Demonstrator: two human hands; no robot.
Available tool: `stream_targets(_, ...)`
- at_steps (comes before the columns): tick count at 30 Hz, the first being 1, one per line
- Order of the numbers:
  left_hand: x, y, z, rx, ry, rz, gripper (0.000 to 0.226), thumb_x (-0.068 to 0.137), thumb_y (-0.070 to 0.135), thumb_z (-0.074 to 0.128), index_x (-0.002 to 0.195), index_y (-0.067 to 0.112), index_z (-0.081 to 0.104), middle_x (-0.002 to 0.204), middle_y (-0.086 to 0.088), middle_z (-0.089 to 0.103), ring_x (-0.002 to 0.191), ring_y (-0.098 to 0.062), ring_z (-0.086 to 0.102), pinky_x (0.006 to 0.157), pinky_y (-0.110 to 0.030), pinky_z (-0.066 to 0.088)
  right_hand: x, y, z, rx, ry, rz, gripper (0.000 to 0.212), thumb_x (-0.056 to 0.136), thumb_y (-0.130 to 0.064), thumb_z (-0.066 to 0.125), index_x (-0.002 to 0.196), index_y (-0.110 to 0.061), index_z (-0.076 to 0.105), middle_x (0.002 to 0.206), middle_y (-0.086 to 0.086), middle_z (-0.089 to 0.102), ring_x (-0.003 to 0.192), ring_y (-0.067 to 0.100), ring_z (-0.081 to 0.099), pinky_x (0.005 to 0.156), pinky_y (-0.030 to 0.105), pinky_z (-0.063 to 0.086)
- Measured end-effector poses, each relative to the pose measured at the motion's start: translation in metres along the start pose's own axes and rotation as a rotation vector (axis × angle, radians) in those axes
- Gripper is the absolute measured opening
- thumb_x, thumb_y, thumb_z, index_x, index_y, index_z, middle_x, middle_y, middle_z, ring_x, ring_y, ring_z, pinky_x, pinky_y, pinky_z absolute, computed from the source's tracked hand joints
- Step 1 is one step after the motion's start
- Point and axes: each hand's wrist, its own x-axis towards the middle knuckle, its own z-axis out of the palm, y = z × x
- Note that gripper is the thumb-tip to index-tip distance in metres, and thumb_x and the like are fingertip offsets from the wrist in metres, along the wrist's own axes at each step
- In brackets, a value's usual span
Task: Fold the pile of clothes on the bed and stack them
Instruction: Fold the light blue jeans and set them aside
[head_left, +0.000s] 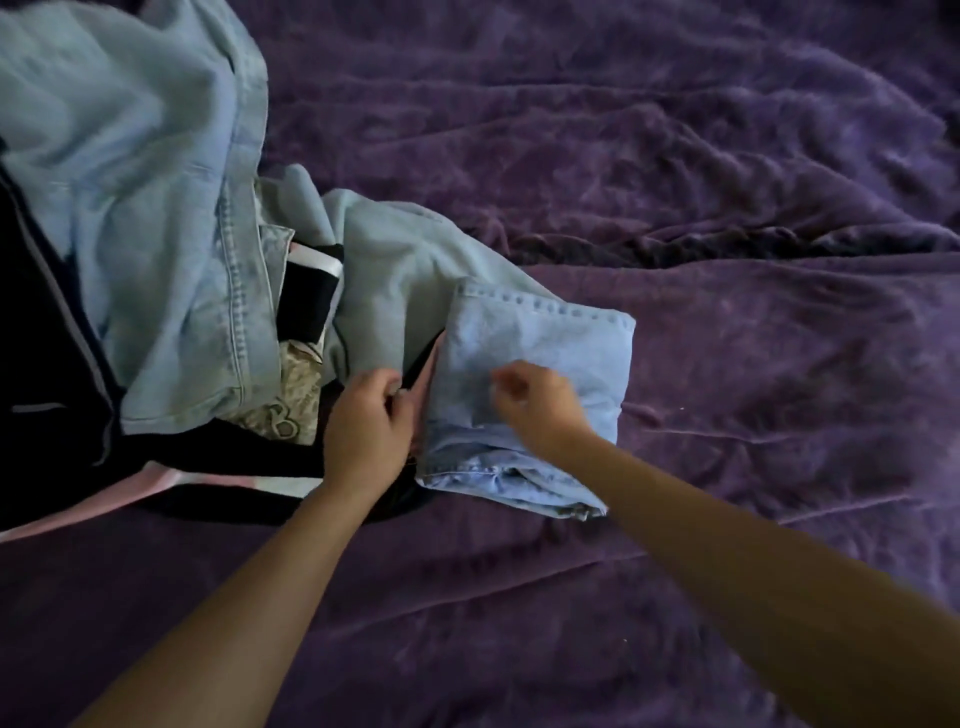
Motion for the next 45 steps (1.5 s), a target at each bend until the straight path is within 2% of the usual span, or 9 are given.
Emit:
stream_targets(3,0.040,0.024,0.020,-0.051,-0.093,0.024,0.044,0.091,0.030,0.060,0.128,0.008,0.051,0.118,-0.016,0.059,0.109,-0.031,0.056,0.088,-0.037,0.044,0.022,0.024,-0.052,-0.292,0.310,-0.073,0.037,0.087,-0.025,0.062,0.124,-0.022,0.057,0.124,0.003,0.058,0.111,0.023,0.054,0.080,0.032,0.044)
stream_targets(6,0.085,0.038,0.044,-0.128,-0.221,-0.065,0.072,0.085,0.043,0.066,0.141,0.011,0.037,0.138,-0.013,0.050,0.126,-0.030,0.047,0.102,-0.038,0.040,0.057,0.045,-0.092,-0.465,0.263,0.122,0.073,0.080,-0.042,0.071,0.140,-0.022,0.037,0.140,0.010,0.040,0.128,0.032,0.038,0.093,0.048,0.044)
stream_targets(11,0.120,0.043,0.074,-0.367,-0.284,-0.163,0.089,0.073,0.039,0.077,0.146,0.020,0.030,0.145,-0.003,0.041,0.129,-0.019,0.045,0.100,-0.026,0.038,0.086,0.066,-0.090,0.014,0.069,0.335,0.111,0.063,-0.038,0.088,0.151,-0.024,0.021,0.146,0.006,0.036,0.120,0.024,0.049,0.088,0.031,0.048)
stream_targets(14,0.116,0.055,0.074,-0.461,-0.287,-0.167,0.086,0.067,0.031,0.083,0.141,0.020,0.040,0.140,-0.001,0.044,0.122,-0.014,0.048,0.093,-0.023,0.041,0.072,0.070,-0.090,0.077,0.081,0.311,0.111,0.057,-0.036,0.091,0.148,-0.020,0.029,0.140,0.002,0.044,0.119,0.019,0.050,0.089,0.028,0.047)
stream_targets(18,0.093,0.071,0.039,-0.374,-0.506,-0.116,0.067,0.054,0.030,0.091,0.114,0.013,0.066,0.112,-0.003,0.066,0.097,-0.011,0.062,0.083,-0.023,0.047,0.014,0.071,-0.114,0.168,0.056,0.190,0.091,0.052,-0.029,0.094,0.132,-0.020,0.053,0.113,-0.004,0.062,0.095,0.011,0.061,0.063,0.013,0.052)
stream_targets(22,0.059,0.108,0.007,-0.200,-0.723,0.104,0.032,0.061,0.026,0.089,0.067,0.004,0.067,0.058,0.000,0.054,0.056,-0.008,0.045,0.055,-0.024,0.033,-0.052,0.081,-0.129,0.196,-0.017,0.091,0.039,0.057,-0.025,0.091,0.089,-0.018,0.070,0.081,-0.001,0.072,0.074,0.011,0.066,0.068,0.041,0.058)
stream_targets(30,-0.004,0.239,0.039,-0.143,-0.647,0.374,0.024,0.073,0.032,0.081,0.069,0.017,0.063,0.061,0.005,0.057,0.060,-0.009,0.049,0.062,-0.031,0.037,-0.134,0.147,-0.217,0.280,0.280,-0.006,0.032,0.063,-0.023,0.084,0.065,-0.013,0.054,0.057,-0.010,0.045,0.054,0.006,0.041,0.049,0.033,0.040)
stream_targets(39,-0.140,0.416,0.211,-0.597,-0.714,0.140,0.018,0.074,0.016,0.080,0.073,0.009,0.063,0.073,-0.005,0.060,0.070,-0.016,0.053,0.066,-0.033,0.041,-0.245,0.319,-0.420,0.241,0.597,-0.029,0.053,0.056,-0.024,0.091,0.098,-0.030,0.058,0.083,-0.017,0.060,0.070,-0.009,0.054,0.062,0.012,0.046)
stream_targets(45,-0.233,0.500,0.325,-0.754,-0.807,-0.151,0.015,0.078,0.011,0.075,0.086,0.000,0.068,0.086,-0.012,0.072,0.080,-0.023,0.066,0.080,-0.036,0.050,-0.294,0.434,-0.513,0.223,0.606,0.114,0.084,0.047,-0.048,0.086,0.122,-0.043,0.050,0.113,-0.003,0.060,0.101,0.016,0.060,0.088,0.037,0.053)
